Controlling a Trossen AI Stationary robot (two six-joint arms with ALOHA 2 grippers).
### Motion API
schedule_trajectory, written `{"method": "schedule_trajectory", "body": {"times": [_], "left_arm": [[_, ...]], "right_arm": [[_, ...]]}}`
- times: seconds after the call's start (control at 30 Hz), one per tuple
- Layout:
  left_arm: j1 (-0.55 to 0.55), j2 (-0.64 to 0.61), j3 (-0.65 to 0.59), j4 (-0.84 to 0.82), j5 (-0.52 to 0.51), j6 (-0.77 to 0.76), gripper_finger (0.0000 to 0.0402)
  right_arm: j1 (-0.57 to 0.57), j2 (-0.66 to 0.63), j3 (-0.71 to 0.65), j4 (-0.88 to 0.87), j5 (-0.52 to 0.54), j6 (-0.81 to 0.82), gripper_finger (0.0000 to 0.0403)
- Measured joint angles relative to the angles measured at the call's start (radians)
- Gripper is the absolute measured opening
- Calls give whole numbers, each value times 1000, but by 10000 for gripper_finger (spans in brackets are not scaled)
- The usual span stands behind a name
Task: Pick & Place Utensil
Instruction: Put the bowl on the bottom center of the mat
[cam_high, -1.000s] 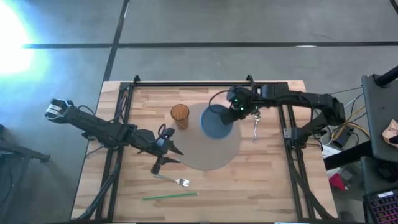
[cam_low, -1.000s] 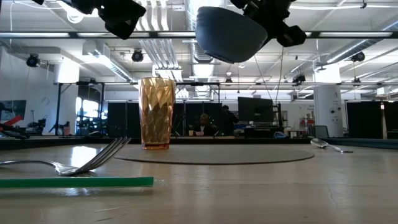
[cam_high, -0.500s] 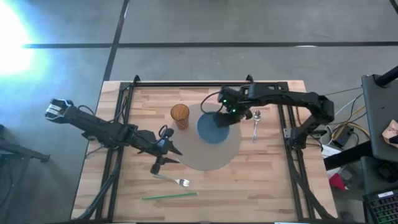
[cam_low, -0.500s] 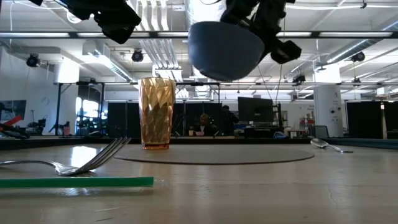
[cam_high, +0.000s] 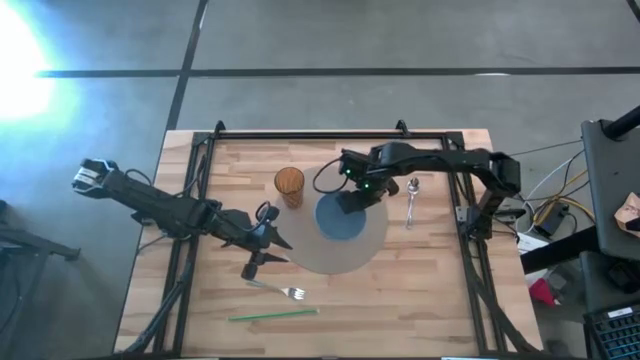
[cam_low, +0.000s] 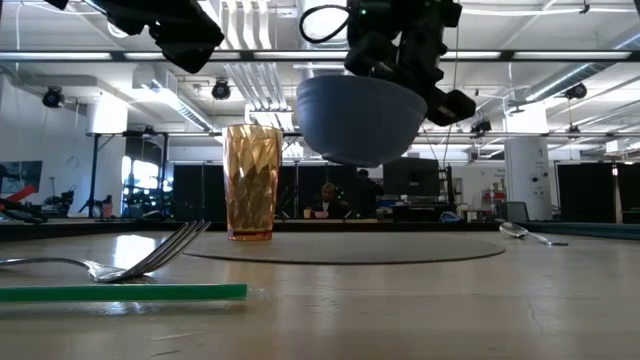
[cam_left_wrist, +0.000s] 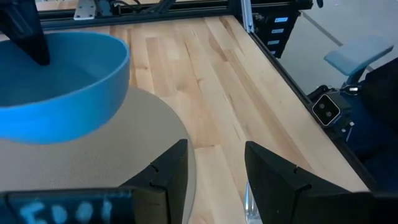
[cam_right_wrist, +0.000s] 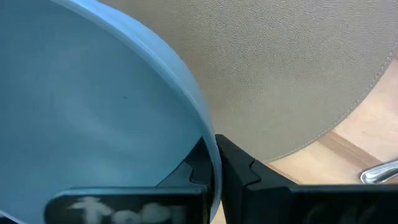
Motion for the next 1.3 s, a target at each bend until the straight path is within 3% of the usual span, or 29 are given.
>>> {"method": "schedule_trajectory", "body": {"times": [0.27,0.47,0.67,1.3], "left_arm": [[0,0,0,-1,0,-12,151],[0,0,0,-3,0,-7,151],[0,0,0,-5,0,-2,151],[0,0,-1,-53,0,-38,151]], "right_arm": [[44,42,11,-12,1,-29,8],[50,84,142,-30,32,-100,8],[38,150,262,-190,115,-175,8],[50,316,291,-197,67,-311,8]]}}
